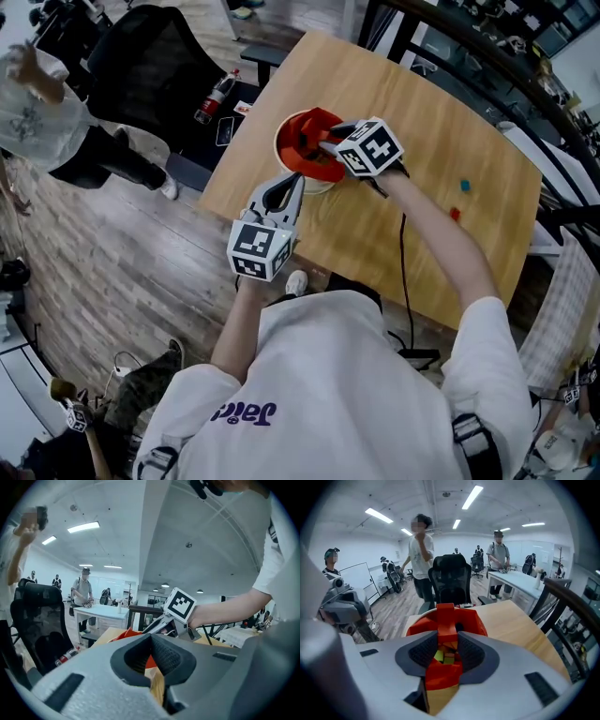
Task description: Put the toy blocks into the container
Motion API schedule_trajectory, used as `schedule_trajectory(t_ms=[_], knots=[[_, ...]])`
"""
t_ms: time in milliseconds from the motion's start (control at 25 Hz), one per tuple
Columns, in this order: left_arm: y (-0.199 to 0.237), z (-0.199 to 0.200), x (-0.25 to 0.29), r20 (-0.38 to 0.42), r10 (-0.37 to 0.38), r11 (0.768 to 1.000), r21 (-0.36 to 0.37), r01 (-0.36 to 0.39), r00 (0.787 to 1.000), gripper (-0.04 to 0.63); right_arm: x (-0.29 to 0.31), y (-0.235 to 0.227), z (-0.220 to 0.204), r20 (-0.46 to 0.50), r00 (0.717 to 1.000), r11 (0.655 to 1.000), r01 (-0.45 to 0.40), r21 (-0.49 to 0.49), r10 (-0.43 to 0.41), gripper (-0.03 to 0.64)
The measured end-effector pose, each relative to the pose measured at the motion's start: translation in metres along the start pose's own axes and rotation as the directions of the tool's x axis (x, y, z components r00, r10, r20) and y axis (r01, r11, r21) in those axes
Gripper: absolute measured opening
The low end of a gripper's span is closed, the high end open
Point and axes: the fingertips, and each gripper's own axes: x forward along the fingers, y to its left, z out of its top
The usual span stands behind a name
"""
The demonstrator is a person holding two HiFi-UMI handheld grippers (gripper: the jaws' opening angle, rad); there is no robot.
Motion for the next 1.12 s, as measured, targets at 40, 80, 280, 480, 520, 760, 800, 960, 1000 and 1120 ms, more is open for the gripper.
schedule_trajectory(t_ms=[40,80,280,480,520,760,800,960,1000,1120], knots=[[0.001,0.000,-0.001,0.000,0.003,1.000,-0.006,-0.003,1.000,0.007,0.003,0.000,0.000,-0.010,1.000,1.000,0.007,0.007,-0.007,0.135],[0.002,-0.001,-0.002,0.000,0.005,1.000,-0.011,-0.005,1.000,0.006,0.006,0.001,-0.001,-0.017,1.000,1.000,0.010,0.015,-0.010,0.137],[-0.001,-0.002,-0.004,0.000,0.004,1.000,-0.026,-0.004,1.000,0.008,0.004,0.009,0.005,0.027,1.000,0.999,0.000,0.044,-0.001,0.200],[-0.012,0.001,0.004,0.008,-0.028,0.999,-0.025,0.029,1.000,0.006,-0.029,0.015,0.006,0.153,0.988,0.996,0.007,0.084,-0.020,0.201],[-0.016,0.001,0.006,0.009,-0.037,0.999,-0.025,0.037,0.999,0.007,-0.038,0.016,0.004,0.178,0.984,0.995,0.012,0.099,-0.030,0.201],[-0.055,0.000,0.028,0.000,-0.145,0.989,-0.007,0.145,0.989,0.006,-0.107,-0.001,-0.037,0.333,0.921,0.962,0.125,0.243,-0.203,0.201],[-0.063,-0.001,0.035,-0.005,-0.168,0.986,-0.002,0.168,0.986,0.006,-0.119,-0.007,-0.049,0.346,0.906,0.950,0.151,0.271,-0.243,0.201],[-0.101,-0.009,0.060,-0.025,-0.266,0.964,0.020,0.266,0.964,0.006,-0.165,-0.026,-0.109,0.349,0.847,0.883,0.255,0.395,-0.400,0.201],[-0.111,-0.011,0.067,-0.031,-0.288,0.957,0.025,0.289,0.957,0.006,-0.175,-0.029,-0.126,0.342,0.833,0.862,0.273,0.428,-0.434,0.201],[-0.146,-0.020,0.086,-0.058,-0.357,0.933,0.031,0.359,0.932,0.008,-0.200,-0.030,-0.183,0.312,0.798,0.790,0.302,0.534,-0.516,0.201]])
